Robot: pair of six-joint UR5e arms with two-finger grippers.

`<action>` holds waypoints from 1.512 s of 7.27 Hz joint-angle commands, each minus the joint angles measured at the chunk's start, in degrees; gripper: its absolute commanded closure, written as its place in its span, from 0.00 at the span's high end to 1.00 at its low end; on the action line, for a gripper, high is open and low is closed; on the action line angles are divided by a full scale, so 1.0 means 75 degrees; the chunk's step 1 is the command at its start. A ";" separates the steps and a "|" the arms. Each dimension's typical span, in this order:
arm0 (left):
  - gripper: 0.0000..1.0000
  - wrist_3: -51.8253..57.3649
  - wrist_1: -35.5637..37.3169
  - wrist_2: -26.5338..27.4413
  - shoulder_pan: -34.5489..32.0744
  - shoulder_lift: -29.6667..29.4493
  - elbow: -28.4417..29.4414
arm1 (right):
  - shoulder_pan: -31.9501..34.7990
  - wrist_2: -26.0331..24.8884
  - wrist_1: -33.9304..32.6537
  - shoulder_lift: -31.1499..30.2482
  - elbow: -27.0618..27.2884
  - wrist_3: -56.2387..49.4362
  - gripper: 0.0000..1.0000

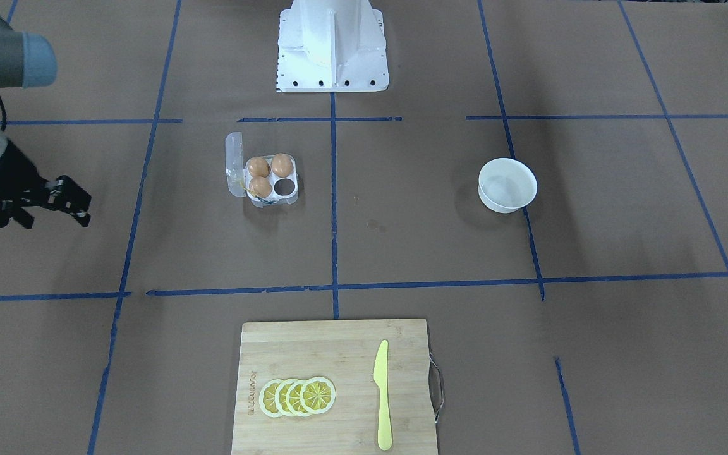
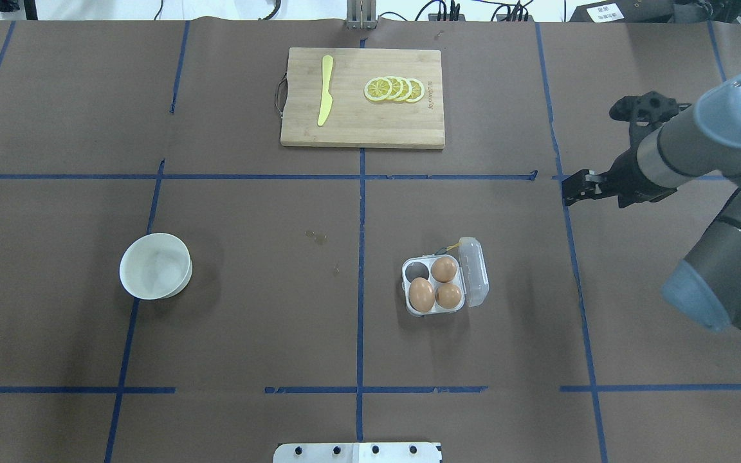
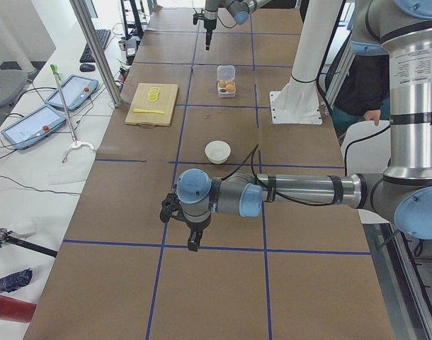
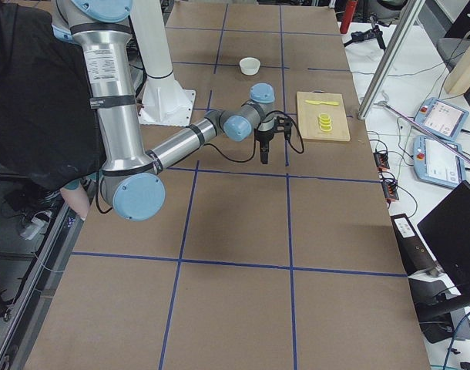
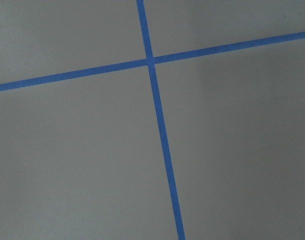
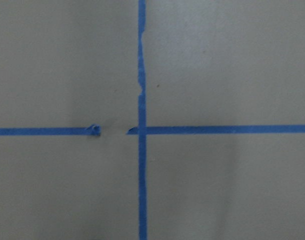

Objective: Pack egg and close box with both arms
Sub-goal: 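Push the clear lid down over the eggs with the right gripper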

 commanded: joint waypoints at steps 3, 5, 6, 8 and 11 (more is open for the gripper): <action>1.00 -0.0021 0.0006 -0.0084 0.0001 -0.0279 0.0043 | -0.2376 -0.1517 -0.0130 0.0722 0.0334 0.1743 0.98; 1.00 -0.0021 -0.0017 -0.0096 0.0001 -0.0279 0.0067 | -0.2381 -0.1531 -0.1472 0.2139 0.0334 0.2040 0.98; 1.00 -0.0021 -0.0029 -0.0096 0.0001 -0.0267 0.0066 | -0.2137 -0.1508 -0.1478 0.2121 0.0346 0.2018 0.99; 1.00 -0.0010 -0.0041 -0.0084 0.0001 -0.0256 0.0043 | -0.1551 -0.1368 -0.1896 0.2074 0.0323 0.1692 1.00; 1.00 0.0014 -0.0053 -0.0037 0.0001 -0.0256 0.0055 | 0.0026 -0.0272 -0.2392 0.1398 0.0346 -0.0982 1.00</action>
